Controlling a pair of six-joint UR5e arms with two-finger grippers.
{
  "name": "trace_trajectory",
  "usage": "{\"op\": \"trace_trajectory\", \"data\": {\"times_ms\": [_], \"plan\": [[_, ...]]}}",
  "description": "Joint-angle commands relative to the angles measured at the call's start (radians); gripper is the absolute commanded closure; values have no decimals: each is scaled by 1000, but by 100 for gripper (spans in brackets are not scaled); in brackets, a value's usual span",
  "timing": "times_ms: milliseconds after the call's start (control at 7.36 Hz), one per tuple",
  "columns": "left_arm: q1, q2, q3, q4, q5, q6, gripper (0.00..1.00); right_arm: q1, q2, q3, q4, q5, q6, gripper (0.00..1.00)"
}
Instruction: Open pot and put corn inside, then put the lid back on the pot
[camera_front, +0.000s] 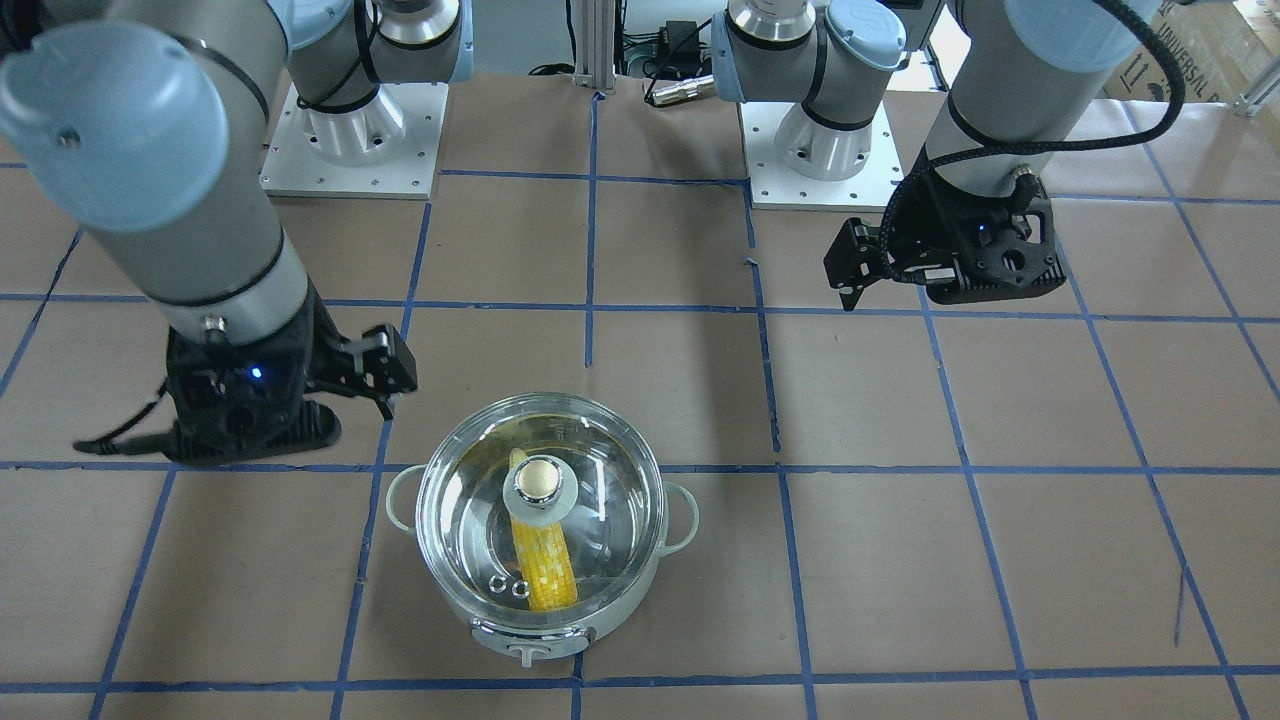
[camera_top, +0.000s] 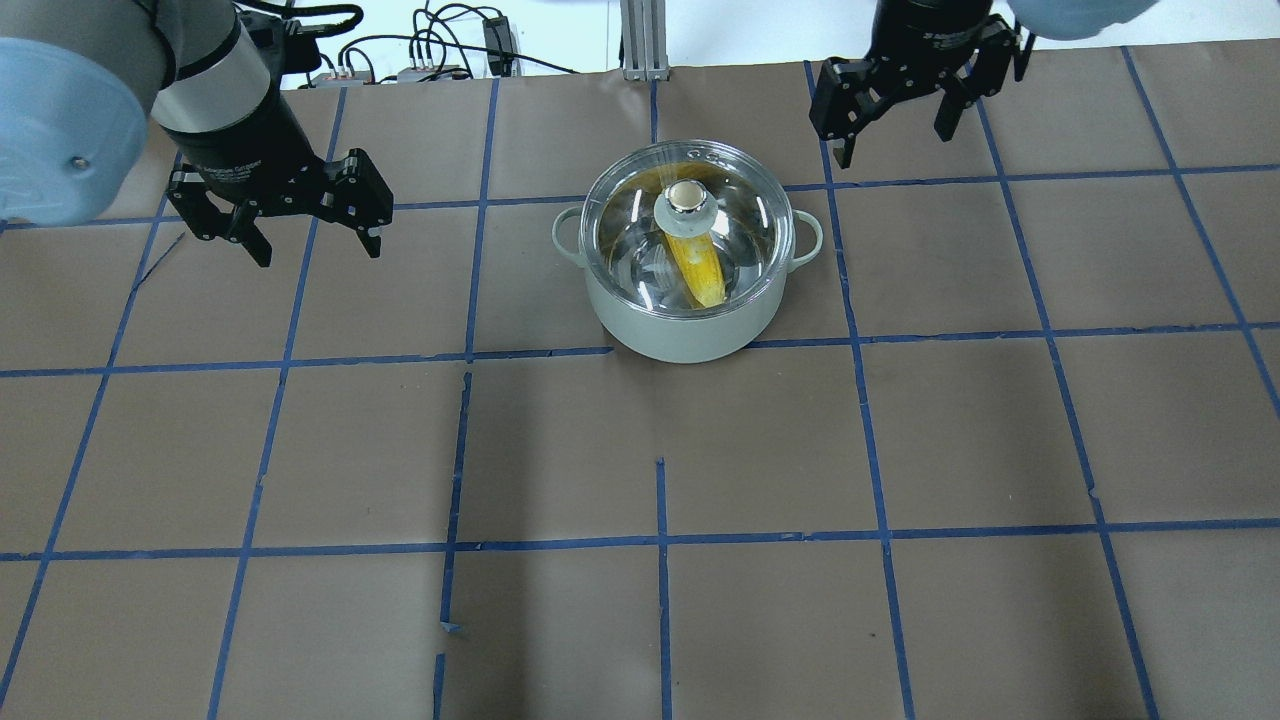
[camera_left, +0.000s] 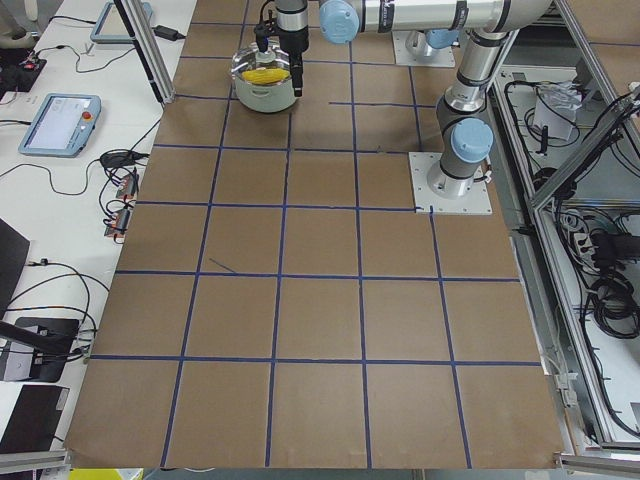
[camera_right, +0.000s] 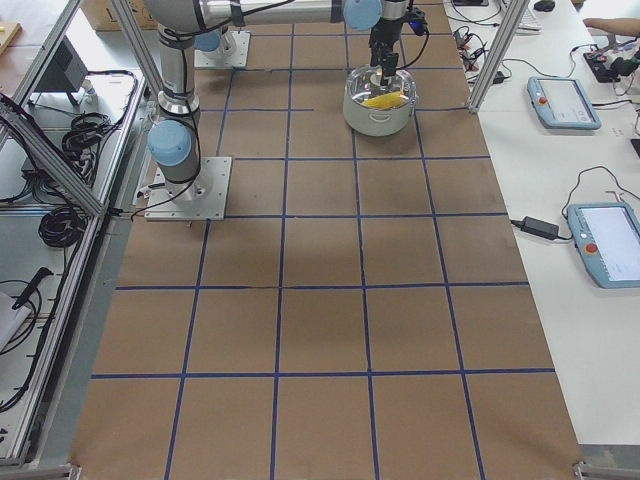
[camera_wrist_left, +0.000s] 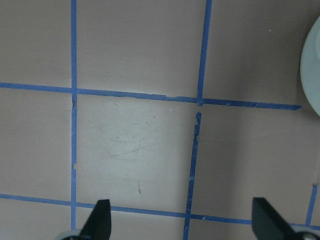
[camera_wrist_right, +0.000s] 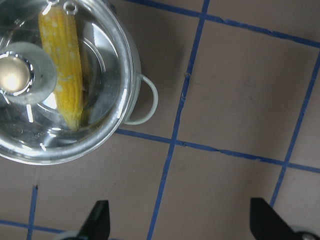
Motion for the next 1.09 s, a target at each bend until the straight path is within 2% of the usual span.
{"op": "trace_trajectory", "data": {"times_ms": [0, 951], "plan": [[0, -2, 1, -3, 0, 0, 0, -18, -103, 141, -63, -2, 26, 0], [-2, -6, 0, -17, -2, -2, 0, -9, -99, 128, -67, 9, 26, 0]]}}
